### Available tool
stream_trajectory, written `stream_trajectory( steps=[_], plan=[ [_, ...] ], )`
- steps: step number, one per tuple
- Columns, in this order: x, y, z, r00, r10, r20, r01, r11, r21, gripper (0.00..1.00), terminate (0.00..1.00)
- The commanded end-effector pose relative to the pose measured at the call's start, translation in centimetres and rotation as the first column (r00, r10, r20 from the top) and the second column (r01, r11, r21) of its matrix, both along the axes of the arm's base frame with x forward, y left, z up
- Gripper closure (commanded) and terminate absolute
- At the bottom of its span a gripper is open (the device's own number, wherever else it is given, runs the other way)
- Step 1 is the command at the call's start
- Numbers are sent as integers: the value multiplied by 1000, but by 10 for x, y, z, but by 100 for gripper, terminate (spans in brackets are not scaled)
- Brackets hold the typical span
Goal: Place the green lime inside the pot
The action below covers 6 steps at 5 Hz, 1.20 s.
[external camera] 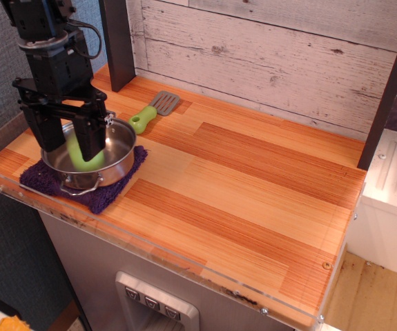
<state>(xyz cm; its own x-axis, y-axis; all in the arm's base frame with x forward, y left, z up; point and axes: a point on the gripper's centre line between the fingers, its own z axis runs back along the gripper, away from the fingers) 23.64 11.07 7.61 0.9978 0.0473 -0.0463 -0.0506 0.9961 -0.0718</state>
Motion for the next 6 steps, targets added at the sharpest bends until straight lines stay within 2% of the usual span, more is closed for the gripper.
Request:
stream_trajectory(
  steps=[1,2,3,5,6],
  plan=[
    [26,-21,53,977,29,212,-25,999,-22,0,0],
    [48,-55,74,952,-18,307,23,1000,-12,0,0],
    [59,-77,72,951,-51,306,46,999,24,0,0],
    [65,-77,58,958,-89,272,73,995,65,0,0],
    [67,-74,58,960,-147,237,141,989,41,0,0]
  ],
)
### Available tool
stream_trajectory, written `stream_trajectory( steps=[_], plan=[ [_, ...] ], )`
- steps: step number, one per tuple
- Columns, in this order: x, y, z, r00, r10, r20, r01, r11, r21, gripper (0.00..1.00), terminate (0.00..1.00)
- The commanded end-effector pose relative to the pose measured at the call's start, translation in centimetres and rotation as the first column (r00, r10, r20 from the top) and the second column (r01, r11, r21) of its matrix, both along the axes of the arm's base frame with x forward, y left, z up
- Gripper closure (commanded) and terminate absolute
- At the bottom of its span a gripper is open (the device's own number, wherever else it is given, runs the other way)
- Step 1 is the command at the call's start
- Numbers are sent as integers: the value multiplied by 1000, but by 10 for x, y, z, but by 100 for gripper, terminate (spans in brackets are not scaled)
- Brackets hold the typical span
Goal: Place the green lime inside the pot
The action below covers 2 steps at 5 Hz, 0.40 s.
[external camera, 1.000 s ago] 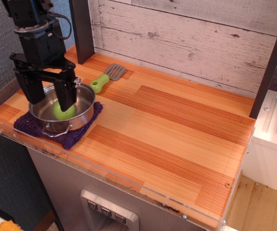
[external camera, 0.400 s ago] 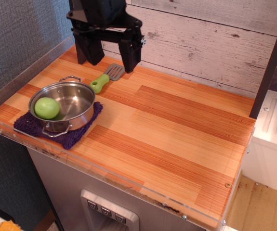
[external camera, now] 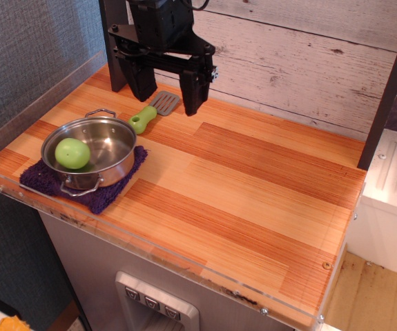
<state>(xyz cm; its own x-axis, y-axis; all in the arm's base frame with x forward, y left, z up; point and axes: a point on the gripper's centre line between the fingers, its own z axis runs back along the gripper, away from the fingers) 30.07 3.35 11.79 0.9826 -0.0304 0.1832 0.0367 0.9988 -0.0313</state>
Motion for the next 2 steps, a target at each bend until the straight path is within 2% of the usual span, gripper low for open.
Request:
stream_trajectory(
  steps=[1,2],
  plan=[
    [2,4,16,997,-72,10,72,997,-10,0,0],
    [2,4,16,997,-72,10,72,997,-10,0,100]
  ],
)
